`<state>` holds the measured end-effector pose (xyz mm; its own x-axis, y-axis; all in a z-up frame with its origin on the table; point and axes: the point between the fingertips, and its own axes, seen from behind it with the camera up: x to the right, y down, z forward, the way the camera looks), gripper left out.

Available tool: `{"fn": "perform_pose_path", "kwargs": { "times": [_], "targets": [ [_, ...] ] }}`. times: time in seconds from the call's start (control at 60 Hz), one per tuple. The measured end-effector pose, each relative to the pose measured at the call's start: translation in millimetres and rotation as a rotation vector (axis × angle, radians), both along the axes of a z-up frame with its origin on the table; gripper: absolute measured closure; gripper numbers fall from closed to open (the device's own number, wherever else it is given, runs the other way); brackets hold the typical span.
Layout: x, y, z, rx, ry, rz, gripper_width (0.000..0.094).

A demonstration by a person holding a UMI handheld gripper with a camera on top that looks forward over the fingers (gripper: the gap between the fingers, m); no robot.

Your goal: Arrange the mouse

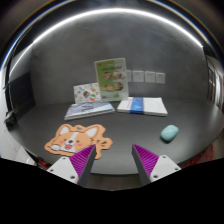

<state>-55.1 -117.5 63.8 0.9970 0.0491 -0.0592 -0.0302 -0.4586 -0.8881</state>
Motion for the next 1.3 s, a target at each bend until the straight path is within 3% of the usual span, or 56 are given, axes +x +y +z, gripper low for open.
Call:
{"fn": "perform_pose_path", "kwargs": {
  "times": [0.2,0.4,0.733,0.833,0.933,0.967,1.133,1.3],
  "targets": [
    [112,17,-27,-0.017,-0.066,-0.077,0.0183],
    [200,51,-68,-0.097,-0.040,-0.093,0.0184],
    [214,135,-80,-0.134,-0.039,0.014,0.0179],
    [214,156,-80,-0.141,-0.036,0.003,0.0155],
    [212,163,-81,-0.134,-0.034,-0.011,0.0402],
    [213,163,-80,-0.137,-0.030,-0.016,0.0430],
    [216,153,-70,-0.142,-0.010,-0.073,0.0513],
    [170,117,54,0.083,-0.026,-0.155,0.0516]
  ]
}}
